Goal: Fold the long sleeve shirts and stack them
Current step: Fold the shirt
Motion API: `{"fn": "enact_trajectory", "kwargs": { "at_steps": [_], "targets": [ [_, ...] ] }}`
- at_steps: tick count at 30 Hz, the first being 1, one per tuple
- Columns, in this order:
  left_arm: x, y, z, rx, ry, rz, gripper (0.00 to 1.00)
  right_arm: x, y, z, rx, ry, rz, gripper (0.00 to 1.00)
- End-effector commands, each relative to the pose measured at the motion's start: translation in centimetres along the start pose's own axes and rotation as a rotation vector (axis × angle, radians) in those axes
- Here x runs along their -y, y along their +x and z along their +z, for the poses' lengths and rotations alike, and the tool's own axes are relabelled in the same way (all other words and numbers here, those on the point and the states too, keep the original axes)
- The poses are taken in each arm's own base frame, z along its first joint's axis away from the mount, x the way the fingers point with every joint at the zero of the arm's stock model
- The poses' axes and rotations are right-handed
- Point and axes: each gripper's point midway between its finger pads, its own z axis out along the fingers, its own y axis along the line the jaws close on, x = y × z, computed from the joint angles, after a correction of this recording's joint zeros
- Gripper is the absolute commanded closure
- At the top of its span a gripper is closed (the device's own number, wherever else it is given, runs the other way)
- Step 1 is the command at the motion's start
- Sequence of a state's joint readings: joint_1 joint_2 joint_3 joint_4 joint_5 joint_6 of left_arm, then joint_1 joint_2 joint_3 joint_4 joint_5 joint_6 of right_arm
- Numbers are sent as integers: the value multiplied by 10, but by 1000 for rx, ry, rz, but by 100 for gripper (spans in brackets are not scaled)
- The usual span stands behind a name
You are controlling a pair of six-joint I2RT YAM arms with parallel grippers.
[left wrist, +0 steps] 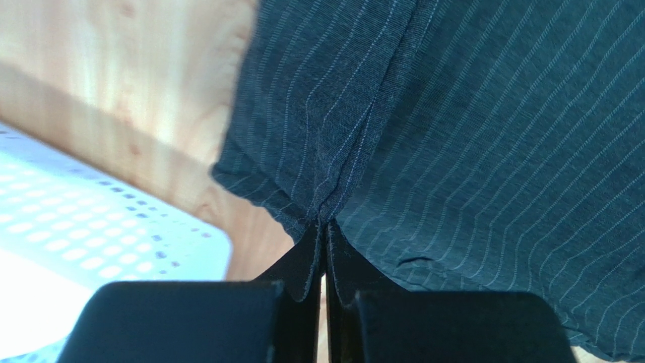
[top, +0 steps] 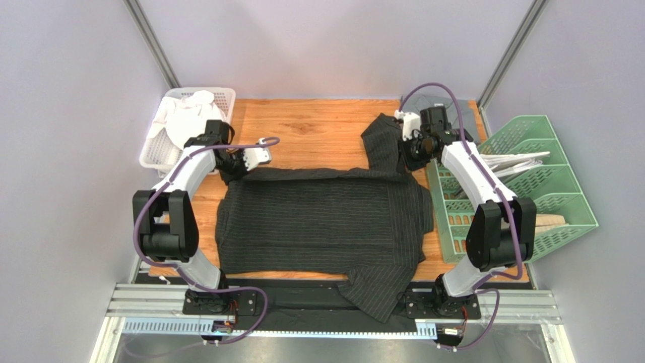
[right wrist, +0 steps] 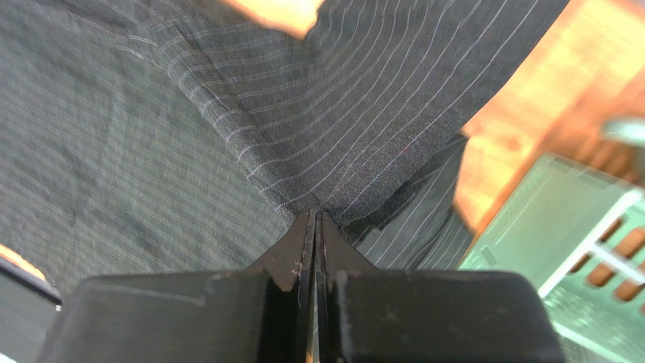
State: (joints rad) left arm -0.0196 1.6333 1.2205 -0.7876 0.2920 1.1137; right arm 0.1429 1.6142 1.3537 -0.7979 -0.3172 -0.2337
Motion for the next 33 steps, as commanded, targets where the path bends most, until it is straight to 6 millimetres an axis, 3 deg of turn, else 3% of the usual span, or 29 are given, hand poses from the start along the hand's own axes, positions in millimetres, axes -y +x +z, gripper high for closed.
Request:
{"fn": "enact_trajectory", "kwargs": {
  "at_steps": [1,4,7,8,10,13,14,15,17,20,21,23,24,25,26,27,29,31,32,33],
  "targets": [
    [5,13,10,-19,-6,51,100,-11,31,8,-51,-48,-22,100],
    [13,29,23,-73,28,31,91,-19,60,26,-145,-88,-45,97],
    [17,32,22,-88,31,21,82,-29,74,27,-214,-148,-50,75],
    [18,30,19,-81,32,20,77,-30,75,26,-224,-158,-49,61],
    [16,17,7,-33,18,4,71,-32,72,18,-220,-171,-62,55],
    [15,-7,-14,51,25,-37,60,-25,48,4,-160,-131,-68,51],
    [13,-13,-18,70,21,-53,57,-20,30,-2,-118,-113,-72,51],
    [6,-25,-24,108,14,-67,56,-16,24,-1,-113,-100,-63,52],
    [1,-33,-26,130,12,-124,55,-6,-2,-5,-61,-54,-49,54],
    [-10,-45,-24,155,16,-178,55,10,-28,4,-20,4,-9,54],
    [-13,-50,-23,169,24,-187,55,14,-48,0,28,25,-14,53],
    [-18,-56,-23,192,23,-219,53,29,-68,13,68,74,-2,47],
    [-18,-61,-23,210,29,-230,52,35,-87,10,116,100,-9,45],
    [-19,-64,-24,224,28,-239,51,45,-93,25,113,125,-1,41],
    [-21,-68,-26,239,25,-255,41,51,-101,29,123,141,6,39],
    [-19,-72,-27,260,34,-261,40,56,-125,27,169,159,-1,38],
    [-21,-79,-33,289,28,-282,37,71,-129,54,147,181,20,36],
    [-21,-85,-36,317,32,-294,35,78,-158,57,206,196,13,35],
    [-21,-89,-40,331,31,-296,34,84,-155,80,183,189,23,35],
    [-20,-93,-42,349,40,-307,34,88,-160,87,195,191,26,35]
  ]
}}
